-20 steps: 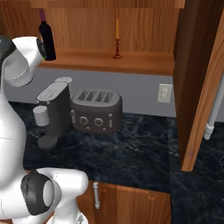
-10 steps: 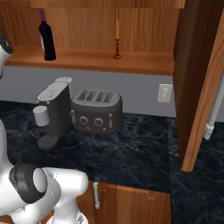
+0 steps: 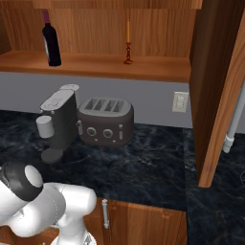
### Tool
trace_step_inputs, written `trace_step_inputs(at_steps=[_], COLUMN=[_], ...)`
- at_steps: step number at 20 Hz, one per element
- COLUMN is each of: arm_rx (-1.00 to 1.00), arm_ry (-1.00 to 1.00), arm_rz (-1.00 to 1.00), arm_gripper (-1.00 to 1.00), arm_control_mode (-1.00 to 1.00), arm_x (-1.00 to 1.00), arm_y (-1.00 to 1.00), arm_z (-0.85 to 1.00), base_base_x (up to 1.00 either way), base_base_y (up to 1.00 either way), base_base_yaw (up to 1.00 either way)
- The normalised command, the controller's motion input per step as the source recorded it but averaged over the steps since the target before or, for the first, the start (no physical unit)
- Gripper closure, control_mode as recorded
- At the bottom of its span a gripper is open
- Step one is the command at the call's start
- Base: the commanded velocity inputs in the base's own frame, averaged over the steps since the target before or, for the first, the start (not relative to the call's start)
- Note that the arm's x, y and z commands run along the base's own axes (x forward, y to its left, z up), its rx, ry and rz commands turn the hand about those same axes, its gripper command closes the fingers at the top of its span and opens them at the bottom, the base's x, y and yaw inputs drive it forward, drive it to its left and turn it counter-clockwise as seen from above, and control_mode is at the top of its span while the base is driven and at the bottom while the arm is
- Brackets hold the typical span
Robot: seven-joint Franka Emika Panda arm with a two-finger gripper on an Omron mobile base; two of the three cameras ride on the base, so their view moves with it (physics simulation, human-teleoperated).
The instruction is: Get the candle and the wine from the cabinet and move them to the dining counter.
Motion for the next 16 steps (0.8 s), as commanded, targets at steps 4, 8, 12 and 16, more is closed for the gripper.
trace_step_inputs(at_steps=[4, 8, 12, 16], arm_rx=[-0.07, -0.09, -0.12, -0.08], arm_ry=[-0.18, -0.14, -0.04, 0.00], arm_rz=[-0.04, -0.11, -0.16, -0.05], arm_gripper=[-1.00, -1.00, -1.00, -1.00], arm_control_mode=[-1.00, -1.00, -1.00, -1.00], arm_x=[-0.06, -0.01, 0.00, 0.00], arm_y=[0.67, 0.50, 0.27, -0.18], arm_z=[-0.08, -0.06, -0.05, -0.02], base_base_x=[0.00, 0.00, 0.00, 0.00], base_base_y=[0.00, 0.00, 0.00, 0.00], base_base_yaw=[0.00, 0.00, 0.00, 0.00])
